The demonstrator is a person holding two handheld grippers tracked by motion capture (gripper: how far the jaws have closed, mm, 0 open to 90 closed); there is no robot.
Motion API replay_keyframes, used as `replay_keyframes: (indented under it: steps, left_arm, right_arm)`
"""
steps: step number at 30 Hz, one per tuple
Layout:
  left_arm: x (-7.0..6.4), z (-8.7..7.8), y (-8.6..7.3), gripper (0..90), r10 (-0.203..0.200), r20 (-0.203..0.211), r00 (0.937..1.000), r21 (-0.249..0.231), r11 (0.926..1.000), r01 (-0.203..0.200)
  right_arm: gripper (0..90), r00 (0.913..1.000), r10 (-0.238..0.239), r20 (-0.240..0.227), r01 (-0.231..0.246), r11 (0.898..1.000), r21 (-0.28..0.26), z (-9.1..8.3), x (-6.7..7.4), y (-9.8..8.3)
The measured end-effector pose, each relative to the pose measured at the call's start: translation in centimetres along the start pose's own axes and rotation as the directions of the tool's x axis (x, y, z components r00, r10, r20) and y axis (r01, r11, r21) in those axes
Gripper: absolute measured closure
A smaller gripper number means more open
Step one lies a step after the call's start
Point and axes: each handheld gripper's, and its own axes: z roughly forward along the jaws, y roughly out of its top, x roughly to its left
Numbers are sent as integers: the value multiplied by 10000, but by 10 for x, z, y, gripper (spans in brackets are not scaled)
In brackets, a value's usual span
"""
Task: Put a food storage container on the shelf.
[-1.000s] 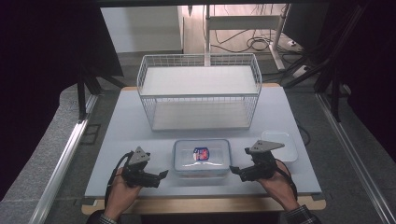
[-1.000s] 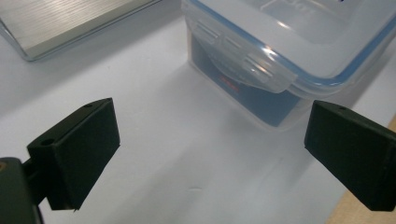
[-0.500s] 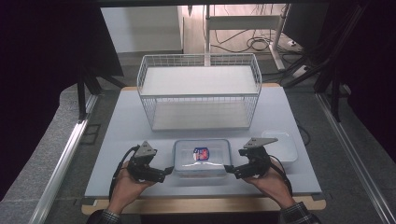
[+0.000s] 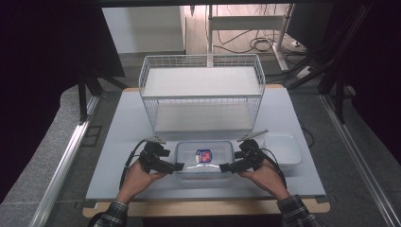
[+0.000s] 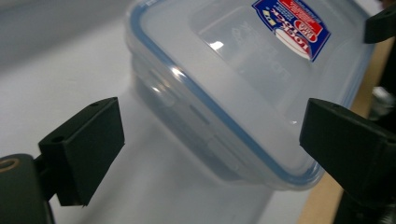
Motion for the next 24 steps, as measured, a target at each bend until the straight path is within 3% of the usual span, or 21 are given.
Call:
replay_keyframes:
  steps: [3, 6, 11, 13, 15, 16, 19, 24]
  left_arm:
    - [4, 6, 1, 43, -246, 644, 9976, 124, 9996, 238]
    - [6, 14, 1, 41, -516, 1422, 9885, 312, 9984, 476]
    - [6, 11, -1, 94, -858, 1599, 9834, 495, 9957, 788]
    - [5, 6, -5, 134, -1002, 1687, 9806, 502, 9944, 930]
    - [4, 1, -9, 191, -1038, 1692, 9801, 373, 9944, 989]
    - [3, -2, -11, 265, -1112, 1670, 9797, 282, 9938, 1080]
    - [-1, -10, -16, 332, -989, 1620, 9818, -79, 9948, 1015]
    - [-4, -14, -22, 389, -952, 1570, 9830, -434, 9937, 1032]
  right_arm:
    - [56, 9992, 335, -229, -334, 9994, 59, 3, -3, 2]
    - [43, 9935, 952, -629, -938, 9953, 241, 7, -9, 2]
    - [141, 9930, 1065, -518, -1059, 9943, 143, 0, -8, 2]
    - [179, 9888, 1358, -621, -1347, 9907, 203, -3, -8, 0]
    - [218, 9855, 1519, -754, -1506, 9883, 223, -5, -7, -3]
    - [264, 9845, 1533, -849, -1510, 9880, 331, -9, -5, -6]
    - [334, 9842, 1534, -888, -1520, 9881, 226, -14, -4, -7]
    - [422, 9719, 1900, -1389, -1912, 9815, 43, -20, -12, -8]
